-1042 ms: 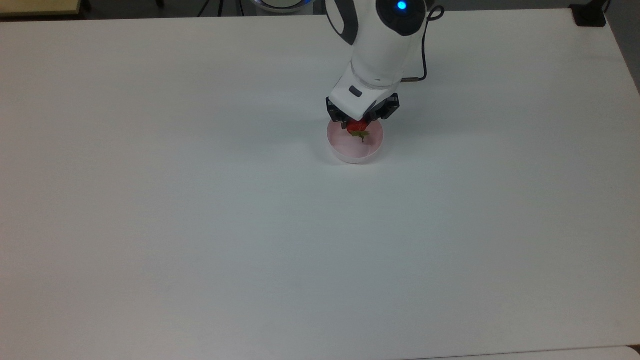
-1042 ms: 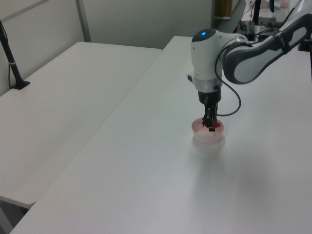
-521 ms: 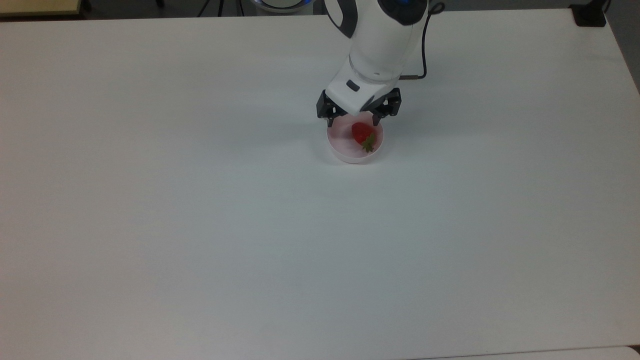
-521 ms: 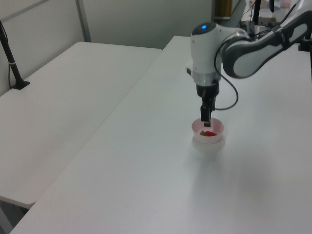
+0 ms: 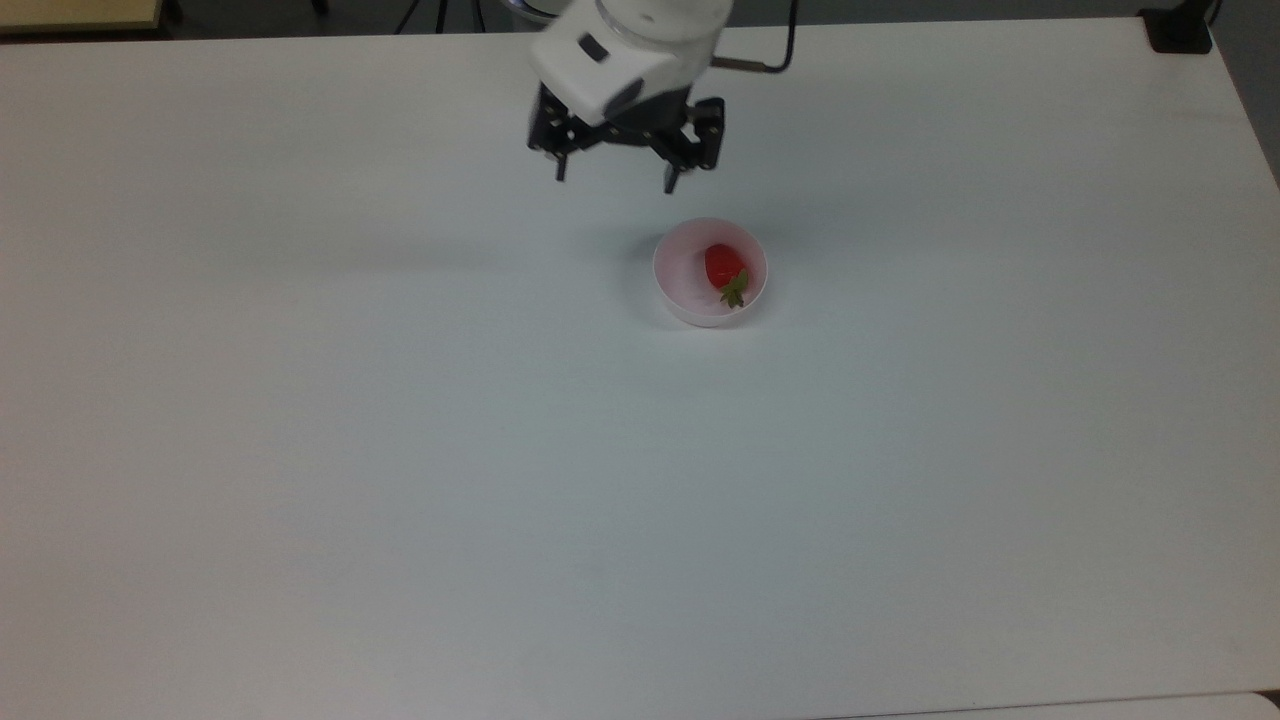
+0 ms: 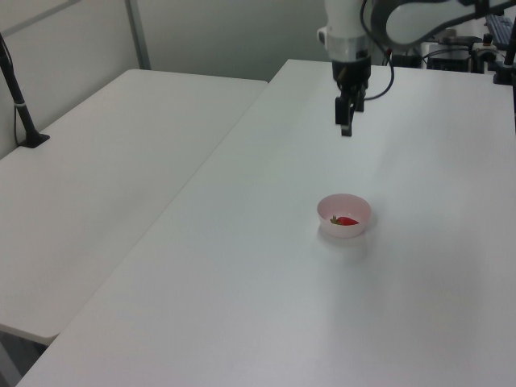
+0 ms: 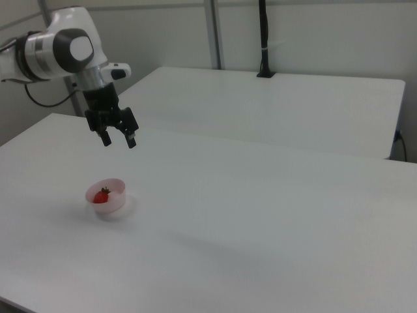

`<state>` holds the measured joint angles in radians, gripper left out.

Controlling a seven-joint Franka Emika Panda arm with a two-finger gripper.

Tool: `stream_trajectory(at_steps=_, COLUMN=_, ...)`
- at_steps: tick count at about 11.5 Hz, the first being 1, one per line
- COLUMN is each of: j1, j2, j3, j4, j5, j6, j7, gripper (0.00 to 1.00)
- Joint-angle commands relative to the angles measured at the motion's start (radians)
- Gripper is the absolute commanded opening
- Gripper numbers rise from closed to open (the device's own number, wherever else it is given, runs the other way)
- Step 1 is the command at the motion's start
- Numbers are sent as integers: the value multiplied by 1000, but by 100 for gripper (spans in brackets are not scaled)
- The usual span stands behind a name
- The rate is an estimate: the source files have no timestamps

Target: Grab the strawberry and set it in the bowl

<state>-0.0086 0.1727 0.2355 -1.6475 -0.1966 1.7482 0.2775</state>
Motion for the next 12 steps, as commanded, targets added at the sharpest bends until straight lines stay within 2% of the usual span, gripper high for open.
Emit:
stream_trajectory(at_steps=1, j1=21, j2=-84, j3=-60, j4=-14, j5=2, j6=-58, j7=-21, gripper=100)
stream_trajectory(at_steps=3, j1=19, j2=-110, j3=-100, j4=-14, j5=16, j6=-84, j7=-21, gripper=100)
stream_trajectory(at_steps=5, j1=22, j2=-154, j3=-162, j4=-12, j5=106, j6=-85, j7=-72, gripper=100)
stream_trajectory(at_steps=12, j1=21, j2=-168, j3=-160, j4=-11, j5=95, j6=-115, j7=-95, gripper=100)
